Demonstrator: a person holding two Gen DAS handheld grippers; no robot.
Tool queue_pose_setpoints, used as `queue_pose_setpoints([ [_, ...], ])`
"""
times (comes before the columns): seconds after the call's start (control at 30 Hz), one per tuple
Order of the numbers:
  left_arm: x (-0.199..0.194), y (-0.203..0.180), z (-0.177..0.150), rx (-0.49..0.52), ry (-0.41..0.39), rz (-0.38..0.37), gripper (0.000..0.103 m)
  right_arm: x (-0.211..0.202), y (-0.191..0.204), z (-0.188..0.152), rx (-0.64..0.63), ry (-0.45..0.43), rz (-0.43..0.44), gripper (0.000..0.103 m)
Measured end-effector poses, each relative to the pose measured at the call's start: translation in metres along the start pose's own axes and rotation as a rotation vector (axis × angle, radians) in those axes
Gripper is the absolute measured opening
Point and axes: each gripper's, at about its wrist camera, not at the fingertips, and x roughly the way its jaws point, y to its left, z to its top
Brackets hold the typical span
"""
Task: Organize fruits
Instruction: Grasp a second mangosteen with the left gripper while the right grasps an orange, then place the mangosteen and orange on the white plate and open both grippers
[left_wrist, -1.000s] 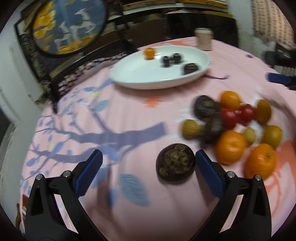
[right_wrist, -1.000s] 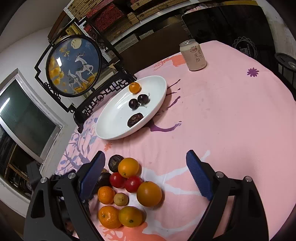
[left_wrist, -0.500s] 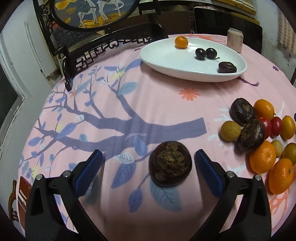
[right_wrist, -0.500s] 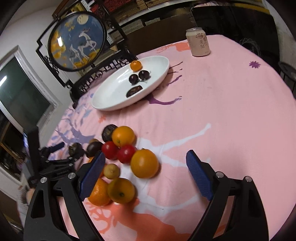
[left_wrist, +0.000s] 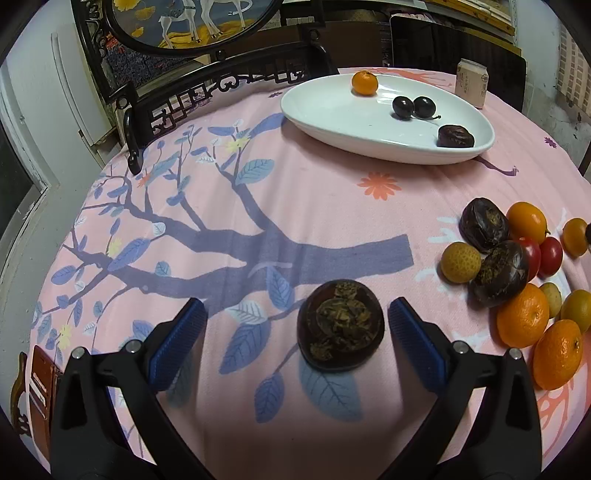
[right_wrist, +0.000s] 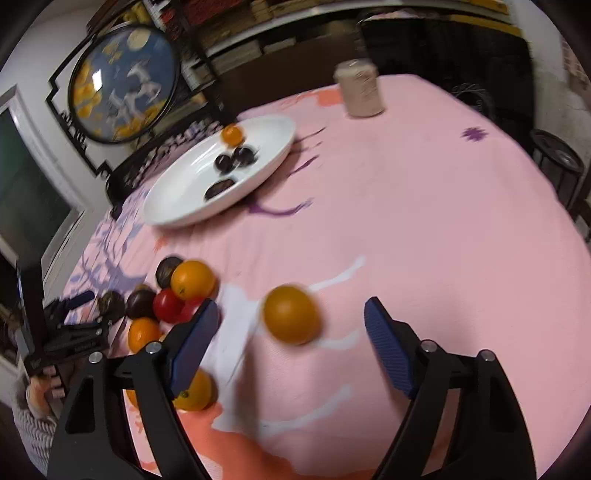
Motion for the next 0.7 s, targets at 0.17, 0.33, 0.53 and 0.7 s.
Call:
queue_pose_setpoints([
  [0.17,0.0,-0.001,0.0,0.002,-0.002,0.003,0.101,0.009,0.012,-0.002,-0.047,0.029,-0.029,0.059],
  [0.33,-0.003,-0.002,0.0,0.012,-0.017,-0.033,0.095,0.012,0.008,-0.002,-0.045,0.025,-0.052,0.048],
  [0.53,-0.008,-0.001,0.003,0.004,-0.035,-0.115,0.043,0.014,0.01,-0.001,-0.058,0.032,-0.034,0.044],
  [0.7,-0.013,-0.002,0.004,-0.001,-0.05,-0.123,0.042,0.014,0.008,-0.001,-0.039,0.03,-0.018,0.037],
])
